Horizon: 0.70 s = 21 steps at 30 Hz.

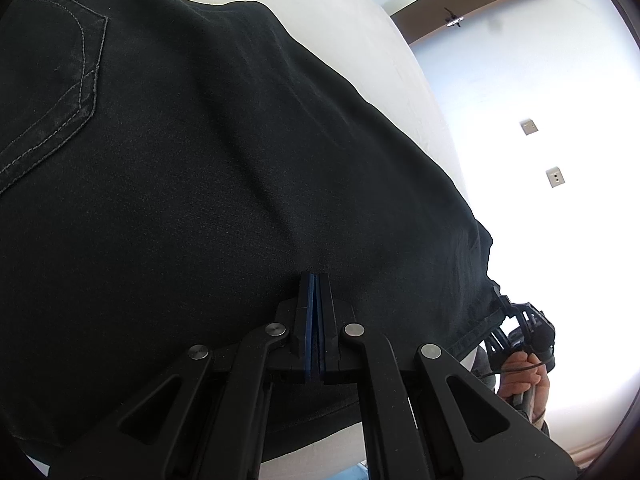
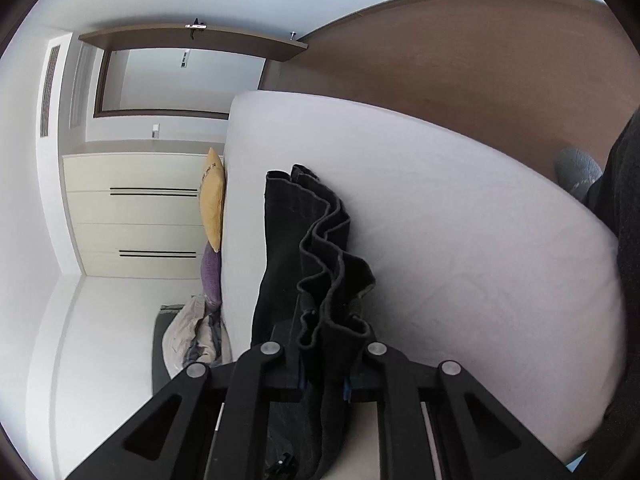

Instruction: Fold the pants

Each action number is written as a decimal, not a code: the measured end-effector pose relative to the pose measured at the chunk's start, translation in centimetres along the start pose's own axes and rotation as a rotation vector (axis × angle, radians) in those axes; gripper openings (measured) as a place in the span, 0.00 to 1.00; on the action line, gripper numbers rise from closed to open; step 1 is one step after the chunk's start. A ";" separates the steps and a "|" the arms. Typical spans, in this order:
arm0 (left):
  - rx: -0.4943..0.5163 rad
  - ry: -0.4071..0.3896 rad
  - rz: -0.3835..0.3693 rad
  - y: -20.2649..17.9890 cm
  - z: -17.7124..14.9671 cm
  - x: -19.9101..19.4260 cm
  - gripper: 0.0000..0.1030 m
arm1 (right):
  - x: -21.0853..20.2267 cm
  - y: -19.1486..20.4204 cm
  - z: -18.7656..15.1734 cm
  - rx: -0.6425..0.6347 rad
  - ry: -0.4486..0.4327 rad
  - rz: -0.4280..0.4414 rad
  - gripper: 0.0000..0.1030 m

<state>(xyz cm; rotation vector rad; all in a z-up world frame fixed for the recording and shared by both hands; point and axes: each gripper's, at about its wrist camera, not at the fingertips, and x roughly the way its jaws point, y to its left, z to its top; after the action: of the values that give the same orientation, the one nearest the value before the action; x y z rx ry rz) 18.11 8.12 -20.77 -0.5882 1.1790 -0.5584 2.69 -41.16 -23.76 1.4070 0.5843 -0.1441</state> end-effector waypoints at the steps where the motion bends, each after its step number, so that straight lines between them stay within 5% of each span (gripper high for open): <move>1: -0.003 0.000 -0.003 0.2 0.1 0.0 0.01 | -0.1 0.5 -0.1 -0.021 -0.006 -0.016 0.12; 5: -0.021 -0.003 -0.023 0.7 0.3 0.0 0.01 | -0.4 3.8 -1.1 -0.193 -0.039 -0.119 0.12; 8: -0.041 -0.003 -0.038 1.0 0.5 -0.2 0.01 | 0.5 9.6 -4.1 -0.463 -0.030 -0.160 0.12; 13: -0.100 -0.048 -0.068 1.5 1.6 -1.8 0.03 | 6.9 16.7 -16.5 -1.007 0.218 -0.182 0.11; 16: -0.134 -0.052 -0.129 1.5 2.2 -2.7 0.47 | 10.3 16.3 -23.3 -1.245 0.291 -0.250 0.11; 17: -0.133 -0.061 -0.136 1.2 2.4 -3.1 0.80 | 11.0 15.8 -24.8 -1.293 0.305 -0.273 0.11; 18: -0.126 -0.076 -0.145 0.8 2.5 -3.4 0.93 | 11.3 15.4 -25.7 -1.313 0.303 -0.280 0.11; 21: -0.113 -0.047 -0.188 -0.5 3.3 -3.0 0.94 | 11.4 14.8 -26.8 -1.357 0.296 -0.297 0.11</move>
<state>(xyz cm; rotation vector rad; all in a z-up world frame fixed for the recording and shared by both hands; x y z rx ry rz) 20.38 10.28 -17.49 -0.8104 1.1226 -0.6363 10.78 -10.22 -17.26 0.0135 0.8819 0.2138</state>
